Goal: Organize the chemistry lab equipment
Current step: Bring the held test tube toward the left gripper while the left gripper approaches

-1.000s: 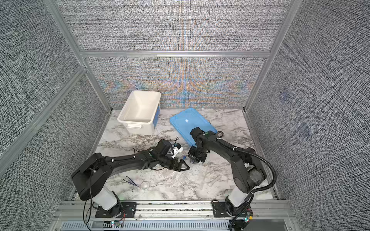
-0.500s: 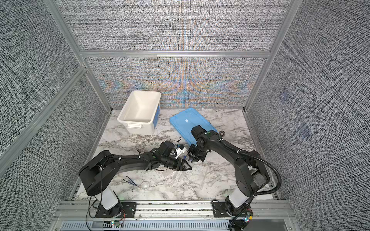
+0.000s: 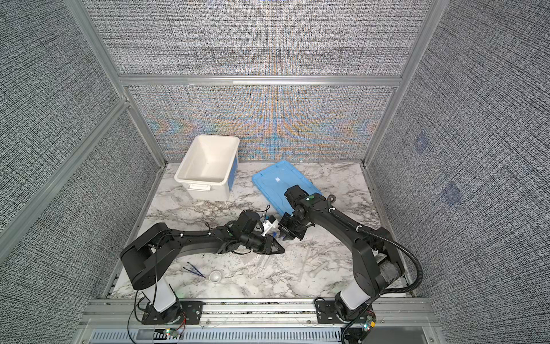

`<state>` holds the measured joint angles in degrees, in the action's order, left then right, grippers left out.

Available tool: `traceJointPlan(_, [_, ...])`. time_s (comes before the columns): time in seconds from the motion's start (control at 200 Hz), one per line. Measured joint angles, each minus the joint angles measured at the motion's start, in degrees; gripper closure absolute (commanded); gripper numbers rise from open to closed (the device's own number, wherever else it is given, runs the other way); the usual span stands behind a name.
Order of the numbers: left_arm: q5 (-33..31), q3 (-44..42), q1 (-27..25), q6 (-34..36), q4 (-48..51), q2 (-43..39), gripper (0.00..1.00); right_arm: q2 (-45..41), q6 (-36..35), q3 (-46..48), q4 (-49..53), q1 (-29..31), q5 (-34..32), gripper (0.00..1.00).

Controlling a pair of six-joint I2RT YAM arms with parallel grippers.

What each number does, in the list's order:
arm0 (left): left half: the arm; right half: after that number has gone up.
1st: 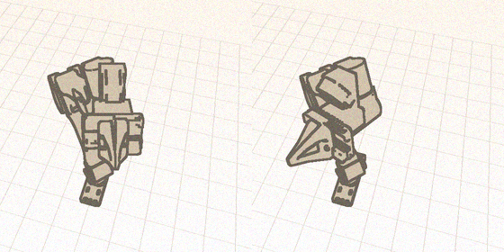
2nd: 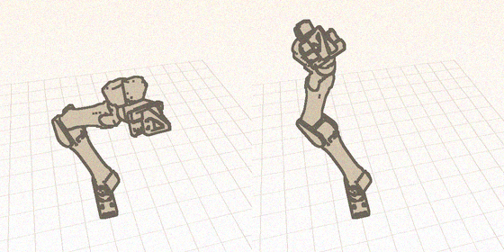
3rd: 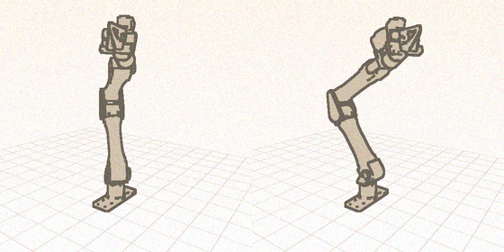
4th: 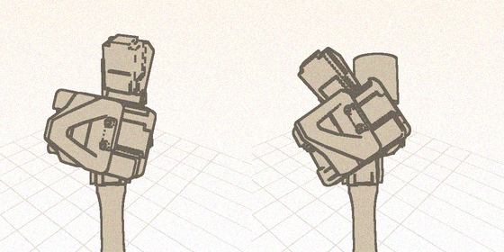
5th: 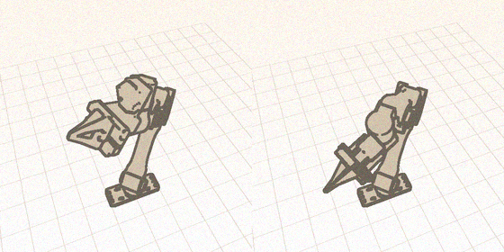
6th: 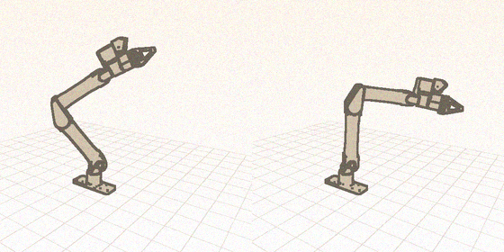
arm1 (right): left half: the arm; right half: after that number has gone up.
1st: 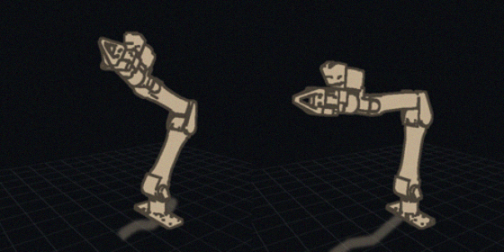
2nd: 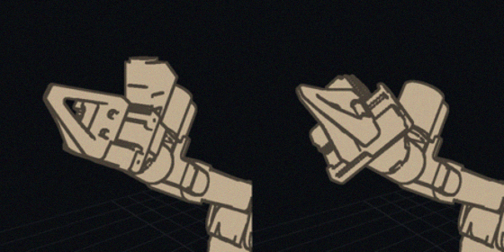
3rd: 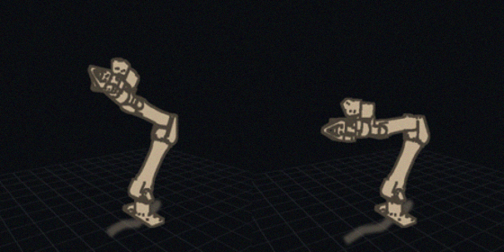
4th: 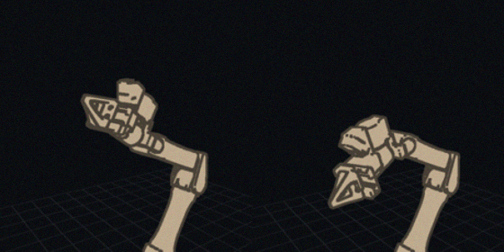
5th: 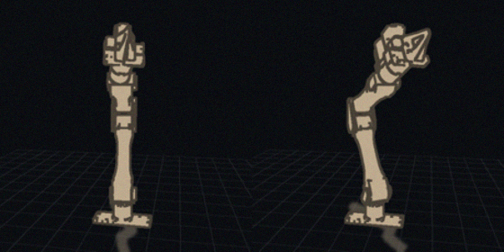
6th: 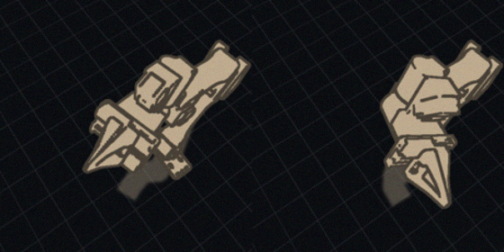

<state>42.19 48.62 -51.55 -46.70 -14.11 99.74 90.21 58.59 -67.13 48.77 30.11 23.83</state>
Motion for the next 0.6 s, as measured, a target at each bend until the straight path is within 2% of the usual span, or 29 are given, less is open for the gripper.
traceJointPlan(0.06, [0.00, -0.04, 0.00, -0.17, 0.00, 0.00, 0.76, -0.35, 0.20, 0.00, 0.00, 0.00, 0.09, 0.84])
traceJointPlan(0.155, [0.33, -0.11, 0.00, -0.15, -0.48, -0.02, 0.86, -0.76, 0.57, 0.00, -0.09, 0.02, -0.02, 0.84])
traceJointPlan(0.35, [0.46, -0.11, 0.00, -0.37, -1.25, -0.11, 0.88, -1.31, 0.61, 0.02, 0.13, 0.02, -0.24, 0.83])
traceJointPlan(0.48, [0.42, -0.11, 0.00, -0.90, -1.18, -0.13, 0.91, -1.81, 0.63, 0.02, 0.26, 0.02, -0.26, 0.77])
traceJointPlan(0.6, [0.42, -0.11, 0.00, -1.14, -1.14, -0.24, 0.91, -2.49, 0.61, 0.02, 0.48, 0.00, -0.28, 0.66])
